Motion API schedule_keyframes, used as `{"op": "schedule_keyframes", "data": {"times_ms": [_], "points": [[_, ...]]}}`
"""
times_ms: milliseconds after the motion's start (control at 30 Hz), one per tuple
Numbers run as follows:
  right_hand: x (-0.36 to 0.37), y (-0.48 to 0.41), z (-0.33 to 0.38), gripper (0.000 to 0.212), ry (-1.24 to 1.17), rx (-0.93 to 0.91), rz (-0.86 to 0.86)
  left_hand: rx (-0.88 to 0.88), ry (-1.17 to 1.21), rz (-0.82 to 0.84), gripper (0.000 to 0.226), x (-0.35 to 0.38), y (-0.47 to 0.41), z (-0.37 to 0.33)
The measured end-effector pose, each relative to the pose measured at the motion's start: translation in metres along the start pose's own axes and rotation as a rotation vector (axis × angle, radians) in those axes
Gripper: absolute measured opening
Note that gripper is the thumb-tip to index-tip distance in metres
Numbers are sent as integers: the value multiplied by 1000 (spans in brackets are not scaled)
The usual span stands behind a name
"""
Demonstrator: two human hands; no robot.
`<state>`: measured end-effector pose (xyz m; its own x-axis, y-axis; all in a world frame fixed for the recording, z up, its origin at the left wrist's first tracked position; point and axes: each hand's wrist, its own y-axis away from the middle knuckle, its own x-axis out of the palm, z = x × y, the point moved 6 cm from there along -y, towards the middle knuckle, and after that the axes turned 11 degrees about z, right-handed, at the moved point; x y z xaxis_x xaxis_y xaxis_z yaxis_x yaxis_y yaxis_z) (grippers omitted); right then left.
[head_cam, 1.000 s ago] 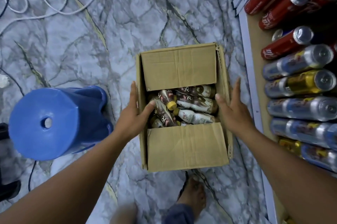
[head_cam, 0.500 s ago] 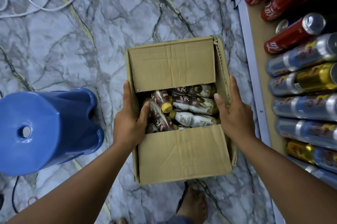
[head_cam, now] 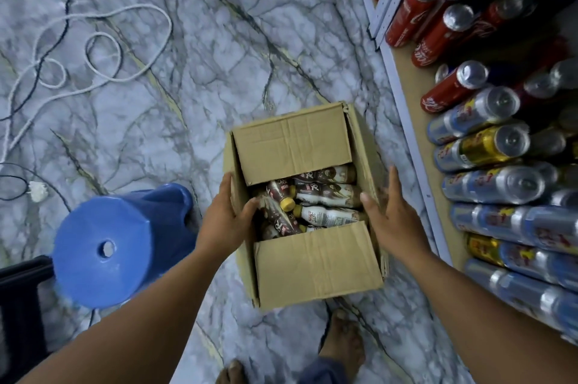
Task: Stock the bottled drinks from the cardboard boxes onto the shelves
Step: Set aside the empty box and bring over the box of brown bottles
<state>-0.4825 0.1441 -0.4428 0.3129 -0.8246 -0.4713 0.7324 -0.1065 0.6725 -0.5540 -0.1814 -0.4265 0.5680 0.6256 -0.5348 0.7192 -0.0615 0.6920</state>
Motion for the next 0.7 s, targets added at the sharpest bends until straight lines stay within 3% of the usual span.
{"op": "schedule_keyframes", "data": {"times_ms": [167, 300, 467, 600, 700], "points": [[-1, 31, -1, 89, -207, 123, -1, 97, -254, 40, 83, -33, -1, -46], [5, 43, -5, 95, -353, 180, -125, 287, -468, 105, 83, -37, -32, -97], [23, 58, -21, 81, -486, 272, -345, 523, -742, 200, 90, -18, -75, -143], [58, 90, -34, 80, -573, 487, -621, 525, -824, 263, 100, -4, -105, -153], [95, 105, -31, 84, -751, 597, -699, 505, -819, 326, 92, -1, -124, -150]]}}
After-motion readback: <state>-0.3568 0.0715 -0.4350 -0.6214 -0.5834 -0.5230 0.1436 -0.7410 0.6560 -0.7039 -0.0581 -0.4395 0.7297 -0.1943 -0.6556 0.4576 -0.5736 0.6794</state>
